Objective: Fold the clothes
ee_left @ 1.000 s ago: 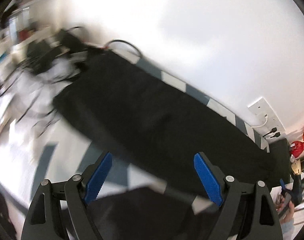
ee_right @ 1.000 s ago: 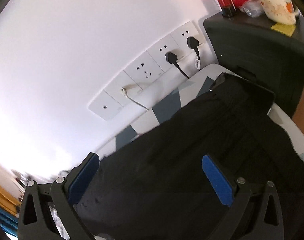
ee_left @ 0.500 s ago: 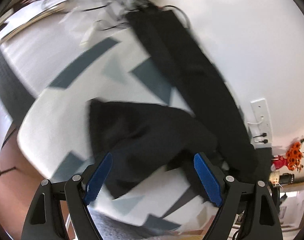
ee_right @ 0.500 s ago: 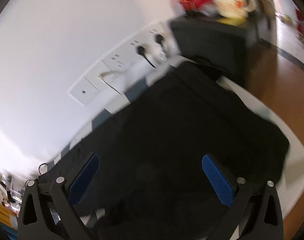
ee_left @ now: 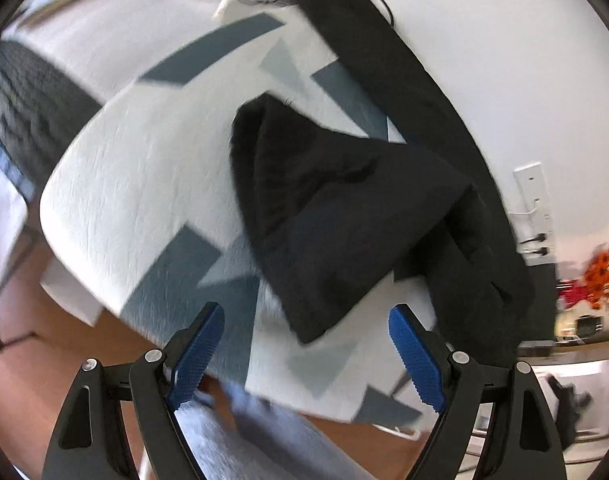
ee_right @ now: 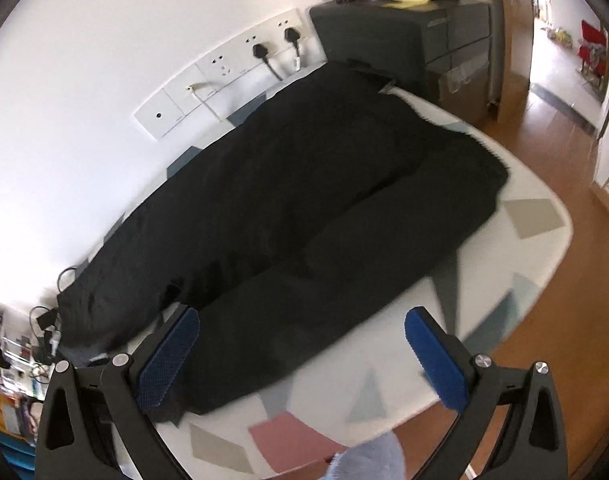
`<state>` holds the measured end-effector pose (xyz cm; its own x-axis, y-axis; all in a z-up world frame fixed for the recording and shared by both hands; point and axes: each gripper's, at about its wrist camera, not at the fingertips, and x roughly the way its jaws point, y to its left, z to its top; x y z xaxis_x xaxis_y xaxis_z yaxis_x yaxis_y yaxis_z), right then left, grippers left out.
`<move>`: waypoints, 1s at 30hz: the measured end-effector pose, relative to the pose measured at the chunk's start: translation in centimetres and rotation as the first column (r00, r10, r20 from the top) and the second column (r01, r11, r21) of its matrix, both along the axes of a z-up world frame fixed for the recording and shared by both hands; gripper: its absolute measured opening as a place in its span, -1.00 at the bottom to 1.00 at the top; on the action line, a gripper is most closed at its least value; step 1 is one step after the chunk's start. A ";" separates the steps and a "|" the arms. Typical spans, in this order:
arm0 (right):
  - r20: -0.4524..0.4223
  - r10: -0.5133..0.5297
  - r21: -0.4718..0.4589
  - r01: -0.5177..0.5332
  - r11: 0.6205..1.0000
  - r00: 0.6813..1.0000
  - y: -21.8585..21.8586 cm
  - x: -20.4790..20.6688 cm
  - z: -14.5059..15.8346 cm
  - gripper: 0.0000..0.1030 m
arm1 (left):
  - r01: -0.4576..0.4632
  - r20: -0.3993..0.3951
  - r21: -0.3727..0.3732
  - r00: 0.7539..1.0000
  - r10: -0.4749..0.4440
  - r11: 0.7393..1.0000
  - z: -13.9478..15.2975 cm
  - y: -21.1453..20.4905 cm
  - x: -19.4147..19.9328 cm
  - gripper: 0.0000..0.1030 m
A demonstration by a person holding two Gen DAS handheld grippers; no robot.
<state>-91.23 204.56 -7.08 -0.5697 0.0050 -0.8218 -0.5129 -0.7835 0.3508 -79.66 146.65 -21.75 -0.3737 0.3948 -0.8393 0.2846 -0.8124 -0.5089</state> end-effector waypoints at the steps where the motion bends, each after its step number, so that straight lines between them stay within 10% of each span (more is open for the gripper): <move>1: 0.003 -0.020 0.003 0.020 1.000 1.000 0.5 0.6 0.0 0.99 | -0.012 -0.016 0.004 1.000 0.012 1.000 0.2 0.1 -0.3 0.48; 3: 0.000 -0.075 -0.021 0.075 0.997 0.997 1.9 2.1 -0.3 0.99 | -0.022 -0.024 0.012 0.999 0.023 1.000 0.4 0.3 -0.8 -0.78; 9: 0.026 -0.209 -0.093 0.211 0.973 0.978 5.7 5.0 -3.0 0.99 | -0.080 -0.210 -0.003 0.975 0.078 0.997 7.2 -1.4 -1.0 -0.83; 18: -0.013 -0.162 -0.270 0.153 0.951 0.987 5.2 -0.3 -4.8 0.99 | -0.172 -0.534 -0.071 0.839 0.108 0.983 21.7 -0.4 -6.2 -0.81; 20: -0.026 -0.121 -0.270 0.110 0.957 0.992 4.3 -1.8 -4.6 0.99 | -0.246 -0.515 -0.116 0.844 0.153 0.962 21.6 0.2 -6.8 -0.62; 23: -0.032 -0.072 -0.266 0.061 0.962 0.997 3.3 -3.2 -5.0 0.99 | -0.282 -0.380 -0.195 0.905 0.192 0.940 17.8 0.4 -8.7 0.41; 26: -0.003 -0.047 -0.285 0.044 0.958 0.999 3.0 -3.8 -6.3 0.99 | -0.250 -0.153 -0.143 0.961 0.229 0.957 11.4 -0.3 -9.5 0.40; 30: 0.038 -0.041 -0.252 0.049 0.967 0.998 3.6 -3.6 -7.3 0.99 | -0.231 -0.012 -0.031 0.973 0.231 0.972 6.2 0.1 -6.6 0.40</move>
